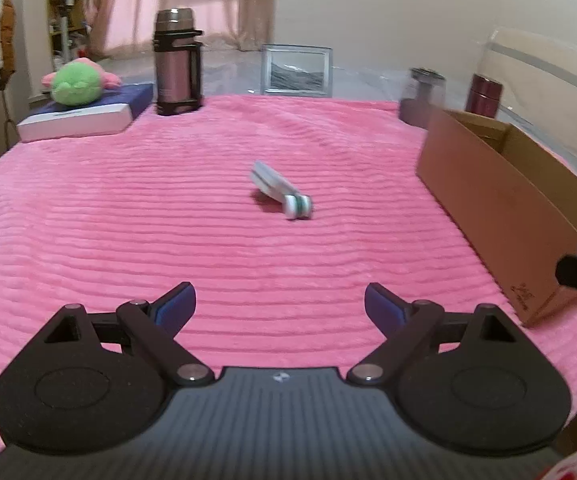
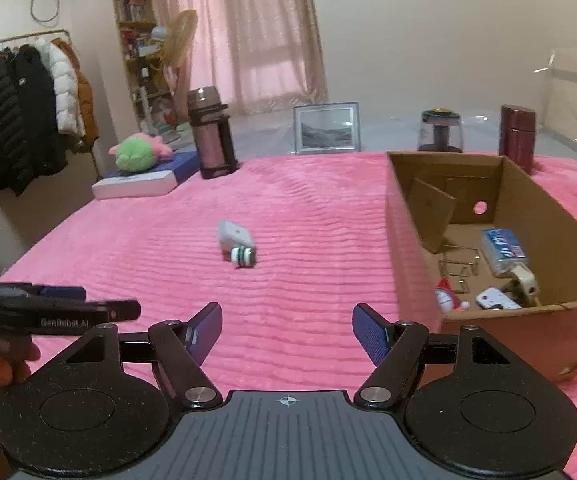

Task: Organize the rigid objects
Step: 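Withdraw both tools from the box back toward the remaining items, then grasp the green-white tape roll with the right tool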

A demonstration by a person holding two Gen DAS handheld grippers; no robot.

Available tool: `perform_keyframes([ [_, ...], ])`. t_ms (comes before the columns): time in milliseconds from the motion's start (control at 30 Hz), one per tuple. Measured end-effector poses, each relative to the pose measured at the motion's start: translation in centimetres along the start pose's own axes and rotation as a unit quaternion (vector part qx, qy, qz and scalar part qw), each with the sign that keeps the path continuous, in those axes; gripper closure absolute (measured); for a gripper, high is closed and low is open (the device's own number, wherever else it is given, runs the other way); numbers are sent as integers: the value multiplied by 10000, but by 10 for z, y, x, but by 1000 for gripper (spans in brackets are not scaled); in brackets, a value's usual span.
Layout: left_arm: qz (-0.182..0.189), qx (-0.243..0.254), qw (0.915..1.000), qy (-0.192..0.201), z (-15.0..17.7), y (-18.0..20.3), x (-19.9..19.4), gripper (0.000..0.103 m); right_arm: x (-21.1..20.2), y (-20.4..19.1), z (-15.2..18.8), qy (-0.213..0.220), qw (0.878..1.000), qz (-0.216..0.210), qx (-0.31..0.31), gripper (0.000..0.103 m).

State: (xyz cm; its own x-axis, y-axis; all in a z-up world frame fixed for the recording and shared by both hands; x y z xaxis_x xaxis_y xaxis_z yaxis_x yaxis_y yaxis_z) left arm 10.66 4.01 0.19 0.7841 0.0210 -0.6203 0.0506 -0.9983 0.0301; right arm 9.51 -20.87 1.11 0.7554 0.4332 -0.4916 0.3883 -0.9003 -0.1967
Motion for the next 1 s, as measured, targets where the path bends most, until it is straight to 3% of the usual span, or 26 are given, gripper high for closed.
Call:
perform_keyframes([
  [533, -65, -163, 9998, -102, -1, -29, 18, 14, 51, -22, 5, -267, 9993, -183, -208, 34],
  [1000, -120, -127, 9998, -36, -12, -66, 60, 14, 144, -40, -8, -502, 9977, -391, -249, 34],
])
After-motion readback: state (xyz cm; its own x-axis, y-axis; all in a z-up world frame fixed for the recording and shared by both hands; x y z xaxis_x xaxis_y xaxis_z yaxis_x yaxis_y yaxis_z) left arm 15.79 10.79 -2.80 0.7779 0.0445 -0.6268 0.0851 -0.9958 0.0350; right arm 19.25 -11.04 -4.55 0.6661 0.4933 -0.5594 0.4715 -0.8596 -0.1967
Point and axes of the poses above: each gripper's, at about its wrist camera, not at the fingertips, and x roughly the way its jaws point, y to its right, z to its underside, the point moved 3 cm from there along x, roughly the way its jaws point
